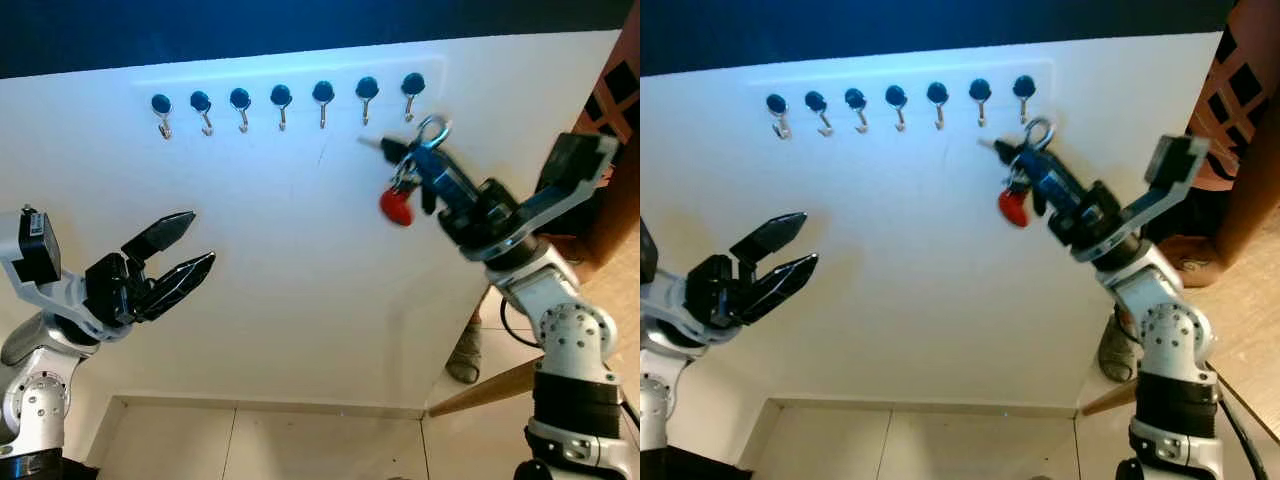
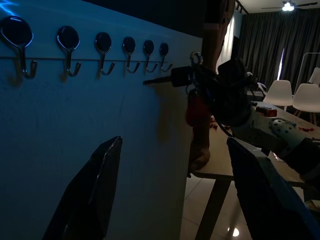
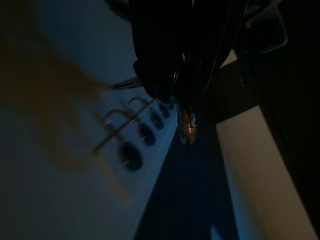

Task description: Hang keys on a hook

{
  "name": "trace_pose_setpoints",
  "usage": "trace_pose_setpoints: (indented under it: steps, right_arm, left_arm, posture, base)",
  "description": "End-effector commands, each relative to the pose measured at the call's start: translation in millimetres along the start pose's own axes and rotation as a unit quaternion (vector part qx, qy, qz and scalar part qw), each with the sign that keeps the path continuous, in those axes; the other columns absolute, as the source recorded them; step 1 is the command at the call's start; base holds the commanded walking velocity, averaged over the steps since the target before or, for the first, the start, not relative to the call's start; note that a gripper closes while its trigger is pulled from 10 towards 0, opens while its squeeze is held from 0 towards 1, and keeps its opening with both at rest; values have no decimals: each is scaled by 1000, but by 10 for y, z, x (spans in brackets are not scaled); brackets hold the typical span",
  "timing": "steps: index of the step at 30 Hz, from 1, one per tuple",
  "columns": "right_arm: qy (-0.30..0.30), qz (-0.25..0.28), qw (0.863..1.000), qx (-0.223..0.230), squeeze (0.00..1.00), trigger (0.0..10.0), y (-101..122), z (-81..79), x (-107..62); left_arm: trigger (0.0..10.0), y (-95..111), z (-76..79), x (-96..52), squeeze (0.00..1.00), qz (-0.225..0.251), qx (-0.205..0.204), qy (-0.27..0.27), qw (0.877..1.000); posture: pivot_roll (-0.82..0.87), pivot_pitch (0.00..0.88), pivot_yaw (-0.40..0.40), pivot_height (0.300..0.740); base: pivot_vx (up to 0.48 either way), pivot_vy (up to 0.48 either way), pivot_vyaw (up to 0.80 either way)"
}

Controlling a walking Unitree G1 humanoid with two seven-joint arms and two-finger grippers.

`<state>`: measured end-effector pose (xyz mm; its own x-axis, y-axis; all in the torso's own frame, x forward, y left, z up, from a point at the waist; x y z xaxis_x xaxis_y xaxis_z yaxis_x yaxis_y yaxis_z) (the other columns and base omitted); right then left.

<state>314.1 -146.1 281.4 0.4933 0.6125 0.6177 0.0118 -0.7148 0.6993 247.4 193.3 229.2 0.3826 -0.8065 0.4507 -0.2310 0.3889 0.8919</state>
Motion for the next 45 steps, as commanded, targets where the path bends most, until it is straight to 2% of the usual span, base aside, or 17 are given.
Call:
trace_pose_setpoints:
  steps: [1, 5, 8, 9, 11, 13, 21, 28, 34, 37, 40, 45]
  right_arm:
    - [0, 7, 1000, 4, 0, 10000, 15, 9, 27]
    - [-5, 10, 1000, 10, 0, 10000, 22, 28, 42]
    - [-26, 1, 999, 27, 0, 10000, -28, 102, 91]
    - [-39, -19, 998, 35, 0, 10000, -106, 145, 110]
    - [-39, -19, 998, 35, 0, 10000, -106, 145, 110]
    - [-38, -70, 996, 42, 0, 10000, -254, 148, 108]
    - [-41, -86, 995, 36, 0, 10000, -210, 185, 107]
    - [53, -70, 996, 17, 0, 10000, -60, -114, 115]
    - [74, -83, 994, 14, 0, 10000, -84, -186, 103]
    - [63, -78, 995, 15, 0, 10000, -70, -143, 118]
    - [17, -68, 997, 14, 0, 10000, -61, 9, 159]
    - [-1, -63, 998, 16, 0, 10000, -56, 77, 162]
  left_arm:
    - [10000, 13, -13, -16, 0, -16, 10, -1, 1000]
    - [10000, 13, -8, -15, 0, -15, 10, -2, 1000]
    - [10000, 12, 0, -12, 0, -15, 10, -3, 1000]
    - [10000, 11, 4, -9, 0, -15, 10, -4, 1000]
    - [10000, 11, 4, -9, 0, -15, 10, -4, 1000]
    - [10000, 7, 10, -2, 0, -15, 9, -6, 1000]
    - [10000, 8, 24, 13, 0, -14, 7, -10, 1000]
    - [10000, -7, 33, 42, 0, -12, 4, -16, 1000]
    - [10000, -7, 39, 44, 0, -12, 2, -18, 1000]
    - [10000, -8, 39, 47, 0, -13, 1, -19, 1000]
    - [10000, -10, 44, 49, 0, -13, 1, -20, 1000]
    - [10000, -9, 46, 50, 0, -13, 0, -21, 1000]
  posture:
    - [-152, 66, 90, 740]
    - [-152, 66, 90, 740]
    - [-152, 66, 90, 740]
    - [-147, 63, 86, 740]
    - [-147, 63, 86, 740]
    - [-147, 63, 86, 740]
    - [-147, 68, 89, 740]
    - [-150, 69, 90, 740]
    - [-151, 72, 92, 740]
    - [-151, 72, 92, 740]
    - [-148, 74, 93, 740]
    - [-148, 74, 93, 740]
  base:
    - [0, 0, 0]
    - [0, 0, 0]
    - [0, 0, 0]
    - [0, 0, 0]
    - [0, 0, 0]
    - [0, 0, 0]
    - [0, 0, 0]
    - [0, 0, 0]
    - [0, 0, 0]
    - [0, 0, 0]
    - [0, 0, 0]
    - [0, 0, 0]
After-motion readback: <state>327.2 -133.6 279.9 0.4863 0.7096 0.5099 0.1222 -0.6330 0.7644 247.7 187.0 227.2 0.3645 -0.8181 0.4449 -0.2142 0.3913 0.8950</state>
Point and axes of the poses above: a point about 5 cm out from each wrist's last joint towards the gripper, its own x axis pointing out of the wrist towards the gripper, its own y axis along the axis of the wrist's last joint, z = x × y, the point moved 4 cm from there along x, pointing out of the wrist towards the gripper, and after that the axes turned 1 degree about -x, right-handed, at the moved point
